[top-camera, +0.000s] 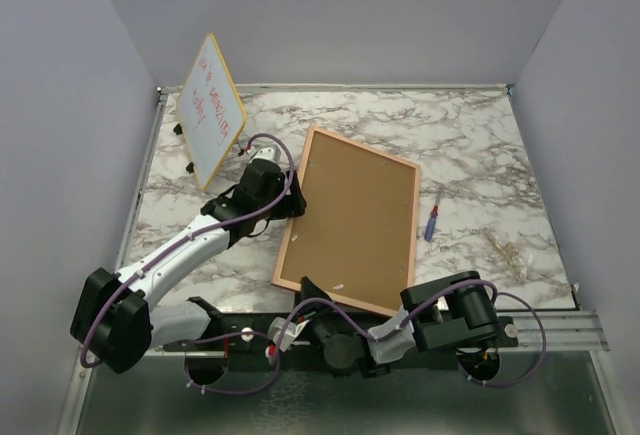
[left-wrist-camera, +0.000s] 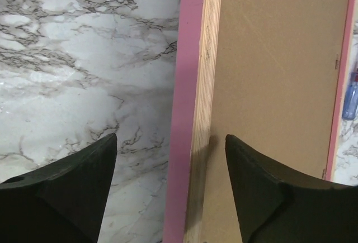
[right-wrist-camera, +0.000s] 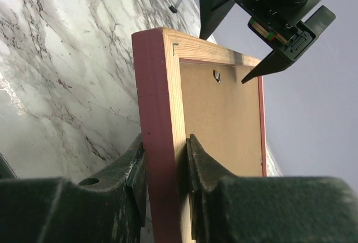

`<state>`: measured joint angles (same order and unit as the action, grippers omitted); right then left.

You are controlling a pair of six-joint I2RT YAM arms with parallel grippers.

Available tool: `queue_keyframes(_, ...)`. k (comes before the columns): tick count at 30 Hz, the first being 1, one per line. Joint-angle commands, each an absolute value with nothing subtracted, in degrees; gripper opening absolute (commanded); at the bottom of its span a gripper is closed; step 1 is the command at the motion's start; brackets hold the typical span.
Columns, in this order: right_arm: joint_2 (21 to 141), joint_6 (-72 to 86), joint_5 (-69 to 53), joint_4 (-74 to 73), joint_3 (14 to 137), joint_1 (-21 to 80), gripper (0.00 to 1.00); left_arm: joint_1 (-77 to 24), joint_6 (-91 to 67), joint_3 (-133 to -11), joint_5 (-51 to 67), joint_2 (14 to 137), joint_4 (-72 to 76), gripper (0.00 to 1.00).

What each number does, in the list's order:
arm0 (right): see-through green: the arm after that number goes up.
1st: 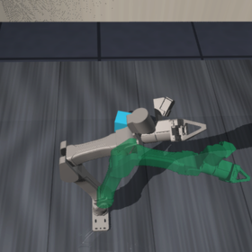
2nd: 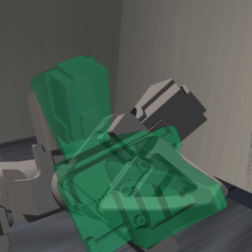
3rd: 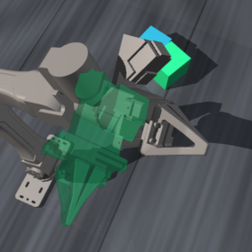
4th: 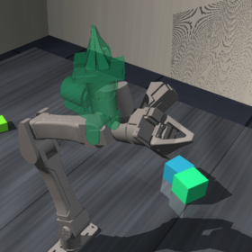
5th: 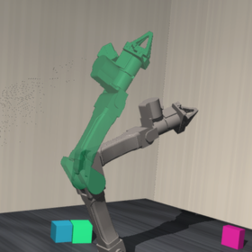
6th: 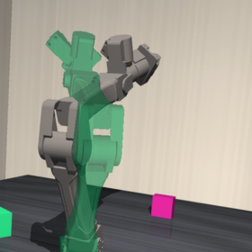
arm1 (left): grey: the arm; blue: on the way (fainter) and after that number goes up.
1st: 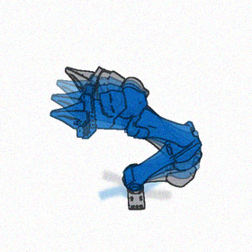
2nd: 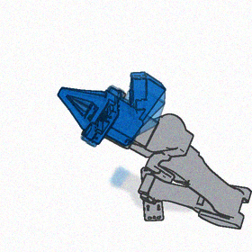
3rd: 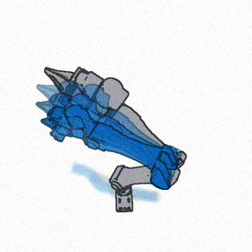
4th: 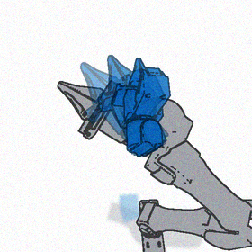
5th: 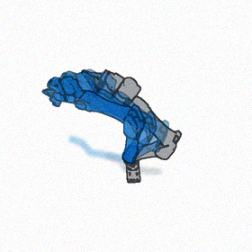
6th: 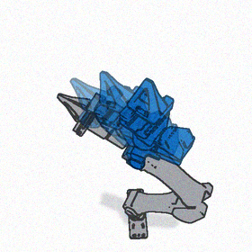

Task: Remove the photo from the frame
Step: Turn over the photo frame at the center of the board.

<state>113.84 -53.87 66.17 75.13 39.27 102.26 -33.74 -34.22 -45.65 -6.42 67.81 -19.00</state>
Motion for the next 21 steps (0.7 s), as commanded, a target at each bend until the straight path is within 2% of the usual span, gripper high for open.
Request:
queue_keyframes(1, 111.63, -49.07, 69.29, 77.19, 39.17, 101.95, 0.01, -32.5, -35.01, -42.91, 0.71, 66.81, -12.73, 0.81)
queue_keyframes(7, 112.2, -50.45, 69.26, 79.48, 39.95, 102.04, 0.01, -28.86, -38.84, -37.44, 15.11, 67.15, 0.2, 0.82)
queue_keyframes(12, 110.81, -50.13, 69.35, 79.19, 39.45, 102.04, 0.01, -25.45, -41.25, -35.59, 22.78, 69.29, 9.0, 0.8)
queue_keyframes(18, 108.09, -46.86, 69.06, 75.01, 38.69, 102.04, 0.01, -23.7, -41.72, -37.69, 27.85, 73.27, 13.61, 0.78)
queue_keyframes(21, 107.01, -46.16, 68.73, 73.74, 38.58, 102.04, 0.01, -23.26, -42.11, -38.2, 28.26, 75.6, 14.75, 0.7)
